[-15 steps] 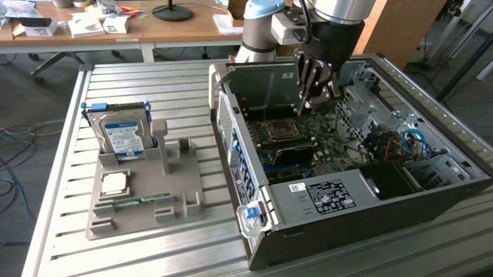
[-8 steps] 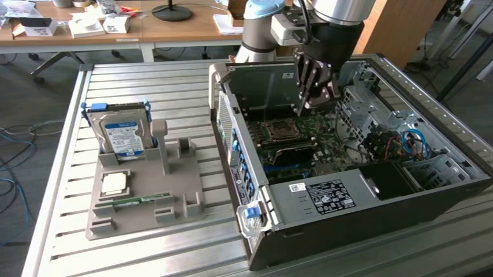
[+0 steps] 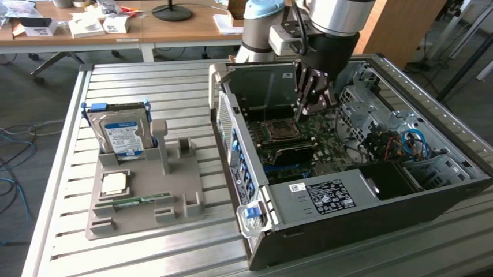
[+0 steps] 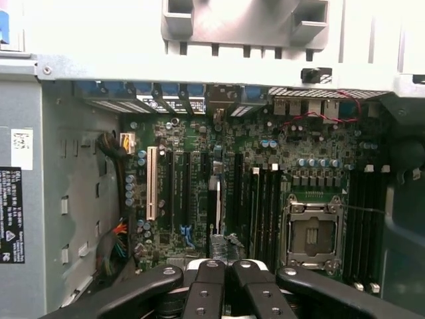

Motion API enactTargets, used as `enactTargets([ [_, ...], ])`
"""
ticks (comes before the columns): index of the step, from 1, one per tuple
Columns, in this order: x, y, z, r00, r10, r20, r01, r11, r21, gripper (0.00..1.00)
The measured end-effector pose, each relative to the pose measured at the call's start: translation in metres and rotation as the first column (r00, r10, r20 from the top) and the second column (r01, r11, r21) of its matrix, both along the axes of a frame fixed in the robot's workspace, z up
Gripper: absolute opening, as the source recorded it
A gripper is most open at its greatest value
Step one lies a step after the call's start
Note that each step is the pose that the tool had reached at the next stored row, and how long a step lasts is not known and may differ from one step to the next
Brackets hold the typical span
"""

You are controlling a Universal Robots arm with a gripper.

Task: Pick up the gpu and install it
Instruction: 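Press down on the gpu until it lock into place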

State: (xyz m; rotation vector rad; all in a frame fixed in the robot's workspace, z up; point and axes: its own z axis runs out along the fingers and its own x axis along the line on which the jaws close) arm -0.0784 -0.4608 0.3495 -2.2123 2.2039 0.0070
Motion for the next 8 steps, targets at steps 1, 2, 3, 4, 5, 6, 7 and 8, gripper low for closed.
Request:
enactTargets([
  [1, 0.0, 0.0, -0.0018, 1.0, 0.0, -0.0001, 0.0, 1.0, -0.0001, 0.11],
  [2, 0.0, 0.0, -0.0037, 1.0, 0.0, 0.0, 0.0, 1.0, 0.0001, 0.11],
  [3, 0.0, 0.0, -0.0055, 1.0, 0.0, 0.0, 0.0, 1.0, 0.0, 0.11],
  [4, 0.0, 0.0, -0.0073, 1.0, 0.0, 0.0, 0.0, 1.0, 0.0, 0.11],
  [5, 0.0, 0.0, -0.0091, 1.0, 0.0, -0.0001, 0.0, 1.0, -0.0001, 0.11],
  [6, 0.0, 0.0, -0.0109, 1.0, 0.0, 0.0, 0.0, 1.0, -0.0001, 0.11],
  [7, 0.0, 0.0, -0.0127, 1.0, 0.0, 0.0, 0.0, 1.0, -0.0001, 0.11],
  [8, 0.0, 0.0, -0.0146, 1.0, 0.0, 0.0, 0.0, 1.0, 0.0, 0.11],
])
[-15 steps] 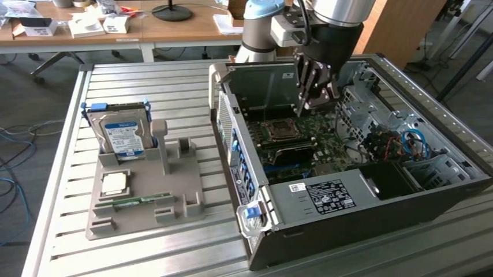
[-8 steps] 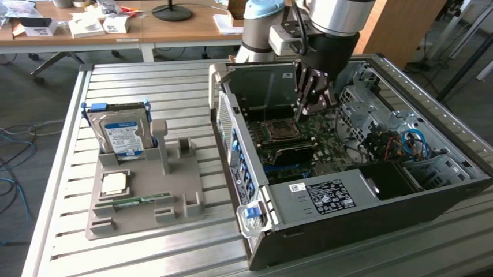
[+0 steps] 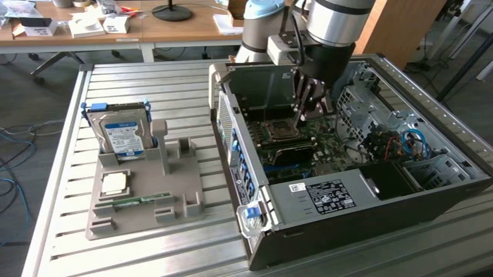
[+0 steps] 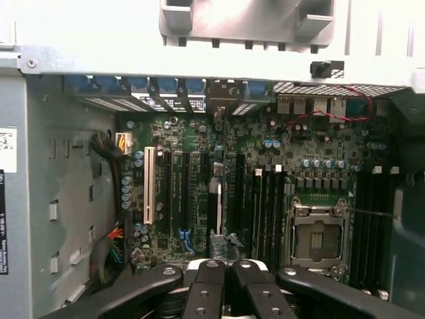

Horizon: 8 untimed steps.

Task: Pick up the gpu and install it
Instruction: 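Press down on the gpu until it lock into place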

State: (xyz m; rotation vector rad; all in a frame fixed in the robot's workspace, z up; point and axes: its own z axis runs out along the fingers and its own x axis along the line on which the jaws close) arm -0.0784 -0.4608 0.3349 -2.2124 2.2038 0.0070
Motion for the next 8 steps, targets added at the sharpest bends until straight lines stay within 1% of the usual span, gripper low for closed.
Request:
enactTargets([
  [8, 0.0, 0.0, -0.0145, 1.0, 0.0, -0.0001, 0.0, 1.0, -0.0002, 0.11],
])
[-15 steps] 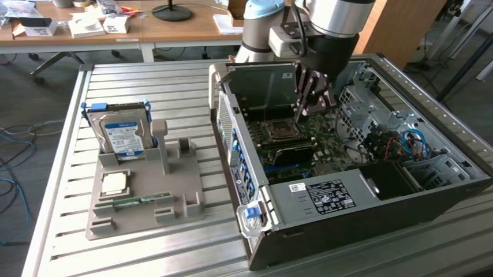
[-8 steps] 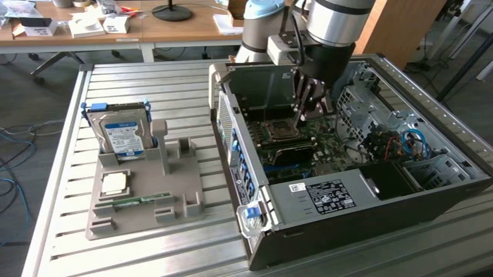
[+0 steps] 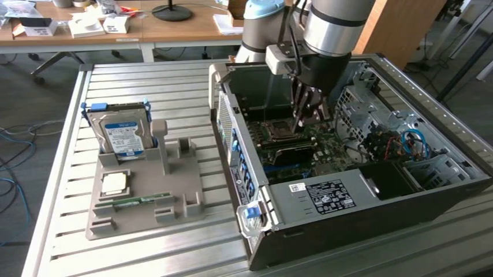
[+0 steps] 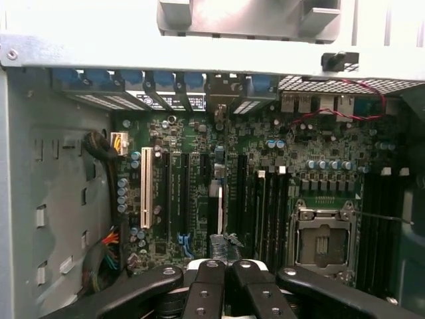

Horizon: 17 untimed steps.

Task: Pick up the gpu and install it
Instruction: 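Press down on the gpu until it lock into place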

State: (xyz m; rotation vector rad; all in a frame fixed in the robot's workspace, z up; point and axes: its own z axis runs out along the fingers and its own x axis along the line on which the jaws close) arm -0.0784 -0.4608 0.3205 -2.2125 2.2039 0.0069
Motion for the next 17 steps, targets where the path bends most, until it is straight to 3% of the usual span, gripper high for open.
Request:
enactTargets([
  [6, -0.0001, 0.0, -0.0101, 1.0, 0.0, 0.0001, 0.0, 1.0, 0.0002, 0.11],
  [12, -0.0007, 0.0, -0.0103, 1.0, 0.0, 0.0, 0.0, 1.0, 0.0, 0.11],
  [17, -0.0065, 0.0025, -0.0118, 1.0, 0.0, 0.0002, 0.0, 1.0, 0.0002, 0.11],
])
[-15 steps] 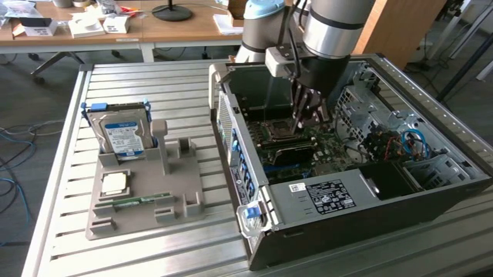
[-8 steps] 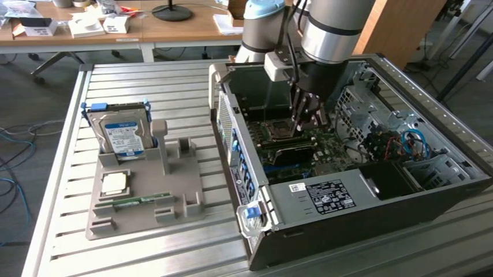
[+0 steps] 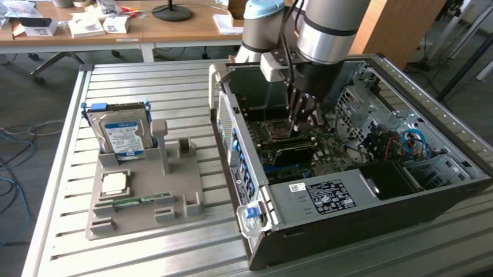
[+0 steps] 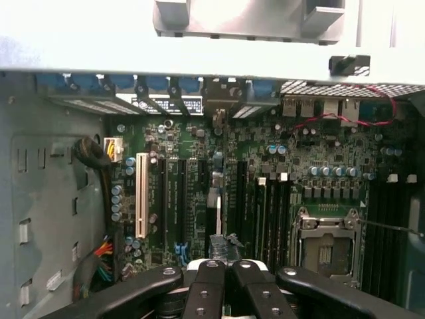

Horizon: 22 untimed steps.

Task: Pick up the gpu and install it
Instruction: 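Press down on the gpu until it lock into place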

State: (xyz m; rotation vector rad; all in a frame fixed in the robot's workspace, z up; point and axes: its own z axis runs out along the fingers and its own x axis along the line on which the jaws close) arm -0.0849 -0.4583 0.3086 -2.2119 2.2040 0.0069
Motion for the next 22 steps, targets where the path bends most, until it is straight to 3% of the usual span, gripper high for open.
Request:
enactTargets([
  [7, -0.005, 0.0085, -0.0017, 1.0, 0.0, -0.0001, 0.0, 1.0, -0.0001, 0.11],
  [16, -0.006, 0.0085, -0.011, 1.0, -0.001, 0.0004, 0.001, 1.0, -0.0002, 0.11],
  [22, -0.006, 0.0037, -0.0111, 1.0, -0.001, 0.0004, 0.001, 1.0, 0.0, 0.11],
])
